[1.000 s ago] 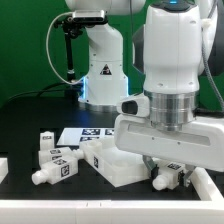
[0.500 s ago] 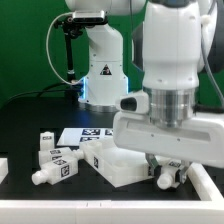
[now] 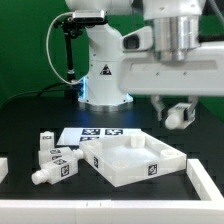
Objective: Assemble one leg
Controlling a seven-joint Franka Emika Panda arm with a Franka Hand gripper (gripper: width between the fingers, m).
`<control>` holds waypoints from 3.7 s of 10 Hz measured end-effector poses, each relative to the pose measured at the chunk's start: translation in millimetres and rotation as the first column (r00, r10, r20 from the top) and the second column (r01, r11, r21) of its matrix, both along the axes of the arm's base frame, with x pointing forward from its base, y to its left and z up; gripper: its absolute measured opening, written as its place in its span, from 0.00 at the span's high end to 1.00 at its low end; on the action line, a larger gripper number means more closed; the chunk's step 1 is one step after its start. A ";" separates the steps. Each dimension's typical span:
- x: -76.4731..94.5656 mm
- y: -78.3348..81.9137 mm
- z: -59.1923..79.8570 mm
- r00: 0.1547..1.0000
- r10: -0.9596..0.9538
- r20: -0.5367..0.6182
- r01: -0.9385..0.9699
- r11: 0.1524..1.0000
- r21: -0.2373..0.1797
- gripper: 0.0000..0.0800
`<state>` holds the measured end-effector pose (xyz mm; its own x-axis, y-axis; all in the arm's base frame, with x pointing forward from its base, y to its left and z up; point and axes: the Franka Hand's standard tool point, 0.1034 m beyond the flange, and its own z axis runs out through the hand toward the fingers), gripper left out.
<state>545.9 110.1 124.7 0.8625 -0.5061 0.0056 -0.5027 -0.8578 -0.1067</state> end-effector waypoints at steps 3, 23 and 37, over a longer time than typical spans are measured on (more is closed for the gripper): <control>-22.9 7.9 0.3 0.999 -0.040 0.001 0.040 0.999 0.004 0.64; -128.9 45.1 -110.1 0.992 0.077 -0.095 -0.085 0.993 -0.080 0.22; -73.4 -62.9 -60.4 0.750 0.661 -0.014 -0.658 0.743 -0.124 0.19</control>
Offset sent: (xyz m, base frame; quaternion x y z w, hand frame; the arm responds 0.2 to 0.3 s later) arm 0.0000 0.0000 0.0000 0.0000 0.0000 0.0000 1.0000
